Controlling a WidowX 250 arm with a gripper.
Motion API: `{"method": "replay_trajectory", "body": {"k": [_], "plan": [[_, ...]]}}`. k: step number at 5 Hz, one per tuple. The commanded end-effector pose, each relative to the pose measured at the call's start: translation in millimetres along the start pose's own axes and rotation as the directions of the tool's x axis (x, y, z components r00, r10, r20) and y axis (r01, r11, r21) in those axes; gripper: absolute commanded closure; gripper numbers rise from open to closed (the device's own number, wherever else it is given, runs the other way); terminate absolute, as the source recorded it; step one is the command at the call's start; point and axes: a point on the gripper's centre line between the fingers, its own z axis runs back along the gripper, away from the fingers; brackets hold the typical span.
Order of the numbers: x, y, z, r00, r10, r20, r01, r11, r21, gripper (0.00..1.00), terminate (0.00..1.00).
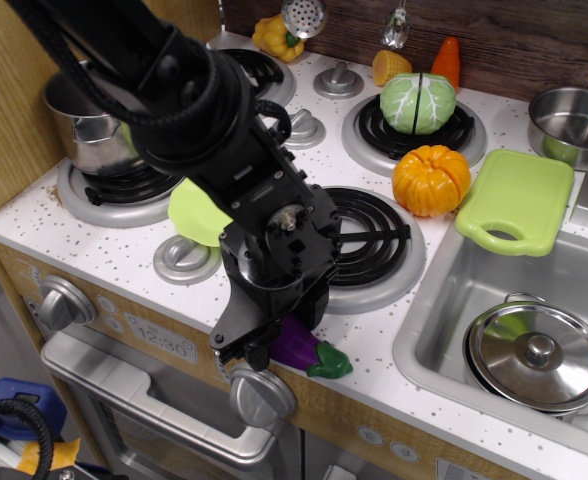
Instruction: Put eggplant on plate
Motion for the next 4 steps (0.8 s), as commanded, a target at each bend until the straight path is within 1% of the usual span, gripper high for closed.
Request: {"method": "replay_trajectory", "body": {"k": [1,2,3,4], "plan": [[3,-5,20,0.998,-0.07,-0.005,0.07,0.997,0.044,1.0,0.0],[13,-12,38,0.993,-0.109,0.049,0.105,0.991,0.082,1.0,0.0],[33,-22,44,0.982,-0.154,0.108,0.147,0.987,0.068,1.0,0.0],[57,-37,43,0.96,-0.211,0.184,0.208,0.978,0.032,1.0,0.0]]}}
